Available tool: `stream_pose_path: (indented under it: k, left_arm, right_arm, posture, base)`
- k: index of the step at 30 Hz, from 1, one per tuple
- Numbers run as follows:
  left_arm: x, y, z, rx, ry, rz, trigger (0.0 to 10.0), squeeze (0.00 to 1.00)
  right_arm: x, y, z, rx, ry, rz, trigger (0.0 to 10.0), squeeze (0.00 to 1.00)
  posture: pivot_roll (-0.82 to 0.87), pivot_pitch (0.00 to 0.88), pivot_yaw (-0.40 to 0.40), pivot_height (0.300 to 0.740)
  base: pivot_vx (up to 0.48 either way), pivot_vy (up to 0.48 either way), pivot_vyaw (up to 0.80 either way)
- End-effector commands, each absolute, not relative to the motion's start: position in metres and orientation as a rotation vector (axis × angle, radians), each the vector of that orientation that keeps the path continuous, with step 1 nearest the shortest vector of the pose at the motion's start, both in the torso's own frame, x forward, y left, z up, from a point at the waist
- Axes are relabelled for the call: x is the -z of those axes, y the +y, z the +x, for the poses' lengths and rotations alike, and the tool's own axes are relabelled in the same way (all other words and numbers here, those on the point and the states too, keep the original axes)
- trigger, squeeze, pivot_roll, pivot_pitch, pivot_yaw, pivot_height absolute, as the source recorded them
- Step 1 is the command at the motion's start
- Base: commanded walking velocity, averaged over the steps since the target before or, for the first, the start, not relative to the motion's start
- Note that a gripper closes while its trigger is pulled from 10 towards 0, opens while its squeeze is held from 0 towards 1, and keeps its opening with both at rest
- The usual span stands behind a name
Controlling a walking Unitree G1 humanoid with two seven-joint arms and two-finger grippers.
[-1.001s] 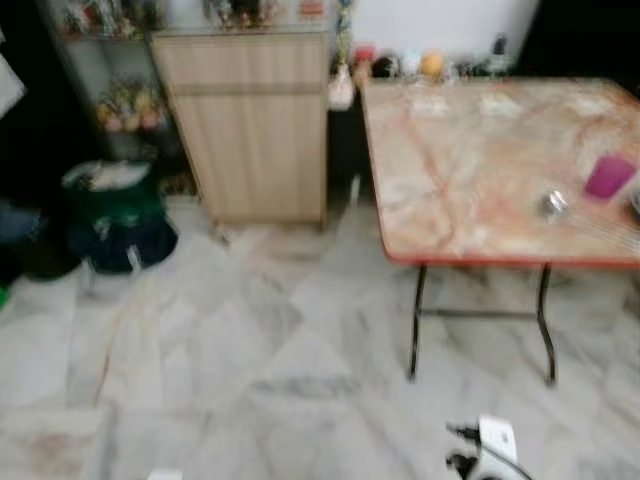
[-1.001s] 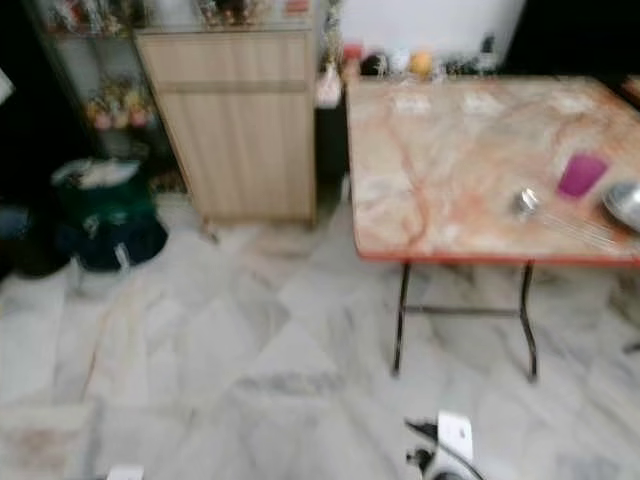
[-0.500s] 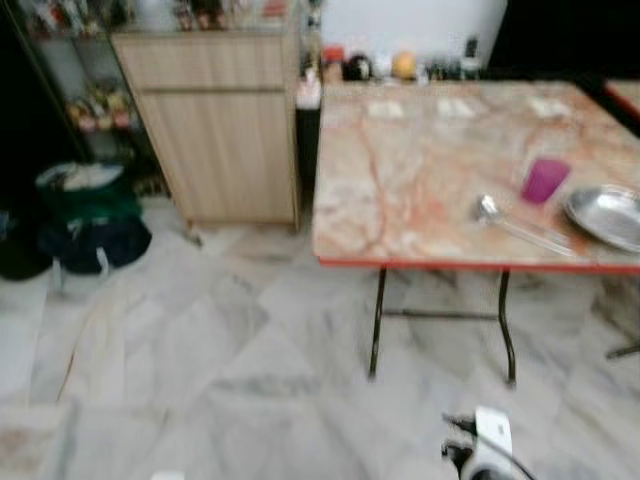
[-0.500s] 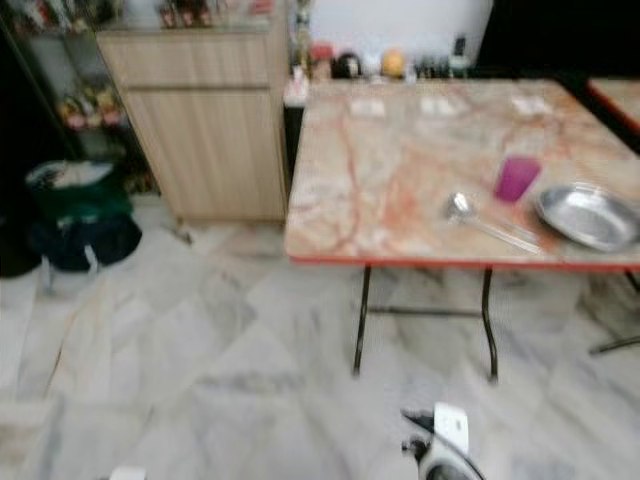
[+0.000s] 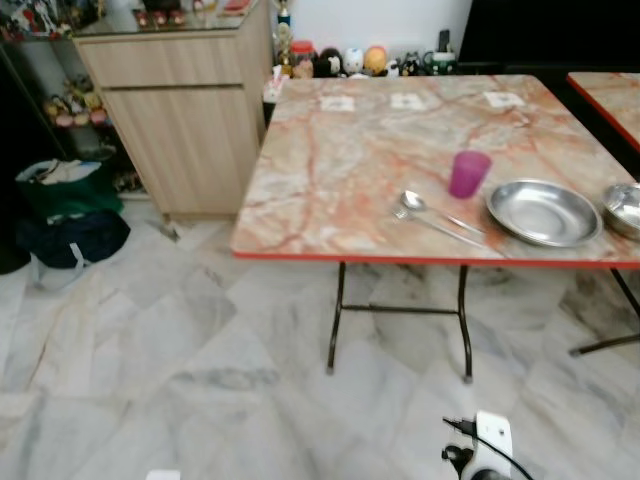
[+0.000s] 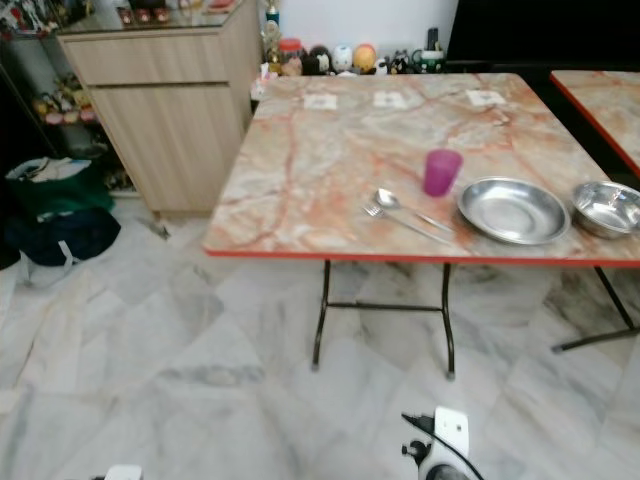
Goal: Setting the table
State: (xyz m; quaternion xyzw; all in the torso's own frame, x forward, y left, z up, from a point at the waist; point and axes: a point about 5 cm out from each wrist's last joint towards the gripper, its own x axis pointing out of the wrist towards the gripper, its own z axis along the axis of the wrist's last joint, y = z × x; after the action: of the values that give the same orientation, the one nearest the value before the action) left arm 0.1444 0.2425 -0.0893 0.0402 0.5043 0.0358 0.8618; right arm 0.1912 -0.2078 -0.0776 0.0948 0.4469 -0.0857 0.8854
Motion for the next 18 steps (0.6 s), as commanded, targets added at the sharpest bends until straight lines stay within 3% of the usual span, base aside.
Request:
stream_pose_path:
  k: [1,4,10,11,18]
  left_arm:
    - [0.090,0.240,0.144,-0.074,1.069,0.077,10.0,0.00]
    - [0.090,0.236,0.148,-0.069,1.063,0.076,10.0,0.00]
    - [0.090,0.230,0.153,-0.065,1.058,0.084,10.0,0.00]
    - [0.090,0.229,0.152,-0.066,1.060,0.078,10.0,0.00]
    - [0.092,0.227,0.148,-0.063,1.063,0.071,10.0,0.00]
  right_arm:
    - [0.077,-0.209,0.192,0.186,0.925,0.195,10.0,0.00]
    - [0.077,-0.209,0.192,0.187,0.924,0.194,10.0,0.00]
    - [0.075,-0.211,0.194,0.206,0.892,0.190,10.0,0.00]
    - [0.074,-0.212,0.195,0.226,0.865,0.205,10.0,1.00]
    - [0.070,-0.216,0.199,0.249,0.796,0.188,10.0,1.00]
  posture:
    - [-0.06,0.000,0.049,0.740]
    - [-0.06,0.000,0.049,0.740]
    - [-0.06,0.000,0.045,0.740]
    - [-0.07,0.000,0.043,0.740]
    - [-0.08,0.000,0.039,0.740]
  base:
    - [0.000,-0.439,0.00]
    - [0.000,-0.434,0.00]
    - [0.000,0.000,0.00]
    - [0.000,0.000,0.00]
    - [0.000,0.000,0.00]
